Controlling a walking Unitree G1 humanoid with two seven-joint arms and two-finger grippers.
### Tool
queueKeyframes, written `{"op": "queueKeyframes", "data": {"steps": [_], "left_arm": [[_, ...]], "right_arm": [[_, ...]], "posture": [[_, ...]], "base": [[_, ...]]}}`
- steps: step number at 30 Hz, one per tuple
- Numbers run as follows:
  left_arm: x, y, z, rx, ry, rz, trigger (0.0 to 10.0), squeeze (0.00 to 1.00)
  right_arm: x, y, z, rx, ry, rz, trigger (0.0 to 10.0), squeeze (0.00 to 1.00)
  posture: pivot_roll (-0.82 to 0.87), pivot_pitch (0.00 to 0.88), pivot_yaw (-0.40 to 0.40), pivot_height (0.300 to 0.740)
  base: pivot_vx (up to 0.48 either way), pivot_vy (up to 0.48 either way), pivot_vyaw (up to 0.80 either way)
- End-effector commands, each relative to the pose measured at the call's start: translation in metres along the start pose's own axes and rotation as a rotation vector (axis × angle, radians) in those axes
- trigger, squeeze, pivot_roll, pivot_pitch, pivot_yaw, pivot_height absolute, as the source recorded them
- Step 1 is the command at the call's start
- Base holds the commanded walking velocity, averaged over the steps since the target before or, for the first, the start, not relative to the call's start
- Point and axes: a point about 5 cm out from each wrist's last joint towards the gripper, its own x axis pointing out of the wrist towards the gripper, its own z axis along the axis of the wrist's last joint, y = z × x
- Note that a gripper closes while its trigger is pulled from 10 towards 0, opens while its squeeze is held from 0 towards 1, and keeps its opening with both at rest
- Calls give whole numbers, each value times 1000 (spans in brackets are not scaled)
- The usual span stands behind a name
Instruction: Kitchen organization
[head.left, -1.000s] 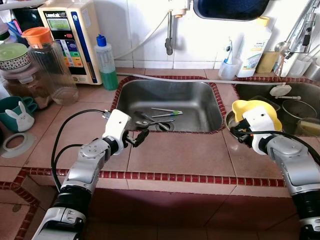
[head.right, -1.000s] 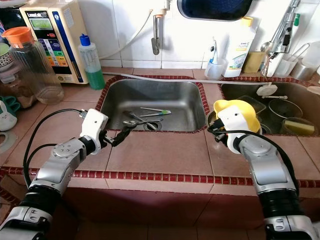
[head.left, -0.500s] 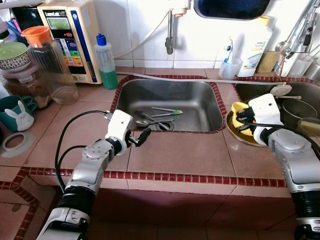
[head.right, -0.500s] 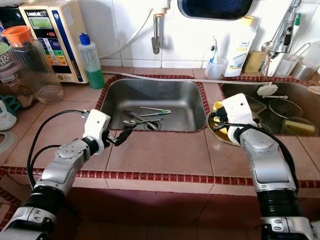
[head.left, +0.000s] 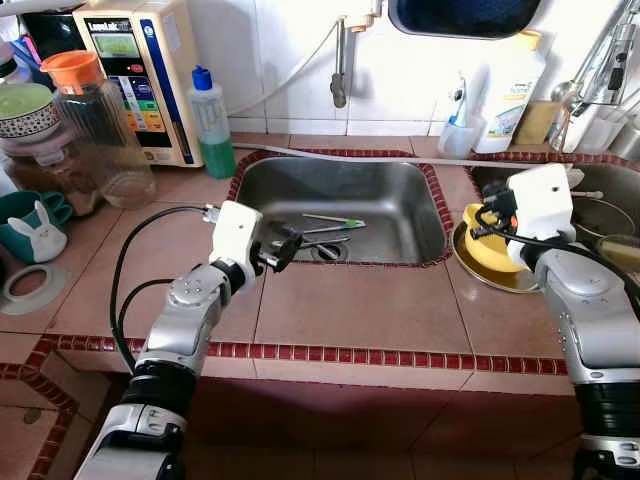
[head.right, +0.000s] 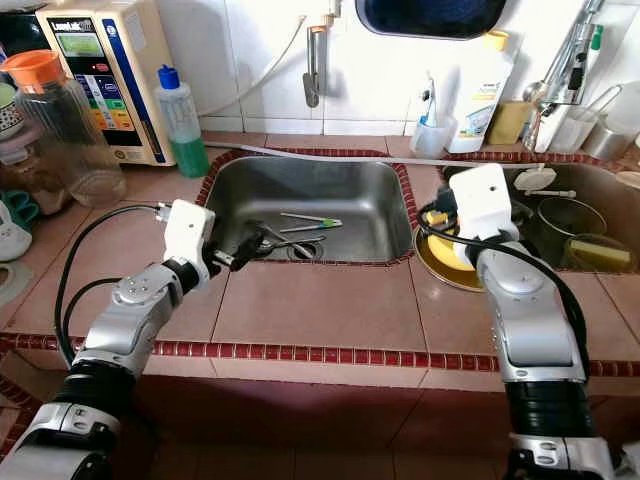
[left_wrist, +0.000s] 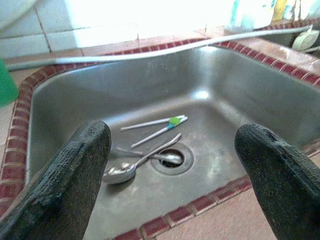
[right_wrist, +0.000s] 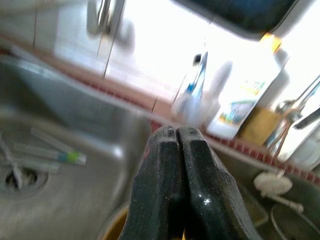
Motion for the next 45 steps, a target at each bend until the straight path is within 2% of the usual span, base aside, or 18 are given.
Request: {"op": "queueKeyframes", "data": {"steps": [1,4,5,6,7,8,9,10,14,17,21,22,26,35,42,45], "left_arm": [[0,2,6,4,-23,12,10000,0],[0,1,5,4,-21,7,10000,0],[1,0,5,4,-21,6,10000,0],[1,0,6,2,-22,5,10000,0],[1,0,6,2,-22,5,10000,0],[2,0,7,-1,-25,4,10000,0],[2,0,7,-2,-25,4,10000,0],[2,0,7,-3,-26,4,10000,0],[0,-1,2,-8,-9,-5,10000,0],[-1,-3,1,-7,-5,-14,10000,0],[-1,-4,0,-1,2,-34,10000,0],[-1,-4,0,0,3,-36,10000,0],[-1,-3,0,1,7,-39,10000,0],[-2,-3,-1,5,14,-51,10000,0],[-1,-2,0,8,17,-56,10000,0],[-1,-2,0,9,19,-60,10000,0]], "right_arm": [[-2,-4,6,-2,-31,-26,0,0],[-4,-1,7,0,-50,-31,0,0],[-4,1,2,-11,-16,-9,0,0],[-5,2,-1,-23,10,1,3059,0],[-5,2,-1,-23,10,1,3059,0],[-7,0,-6,-53,53,5,10000,420],[-8,-3,-8,-69,69,1,10000,420],[-8,-5,-9,-75,83,-2,10000,1000],[-12,-9,-16,-63,149,67,10000,1000],[-14,-10,-15,-61,144,88,10000,1000],[-16,-15,-12,-107,144,138,10000,1000],[-17,-21,-12,-148,159,139,10000,1000],[-18,-31,-7,-205,173,155,10000,1000],[-27,-35,-2,-307,210,327,10000,1000],[-37,-31,-14,-279,289,442,10000,1000],[-42,-24,-25,-203,327,493,10000,1000]], "posture": [[73,0,24,740],[73,0,25,740],[75,0,24,740],[75,0,24,740],[75,0,24,740],[76,0,24,740],[76,0,24,740],[76,0,24,740],[73,0,29,740],[73,0,29,740],[69,0,35,740],[69,0,36,740],[70,0,38,740],[72,0,46,740],[75,0,51,740],[75,0,52,740]], "base": [[0,0,0],[0,0,0],[0,0,0],[0,0,0],[0,0,0],[0,0,0],[0,0,0],[0,0,0],[0,0,0],[0,0,0],[0,0,0],[0,0,0],[0,0,0],[0,0,0],[0,0,0],[0,0,0]]}}
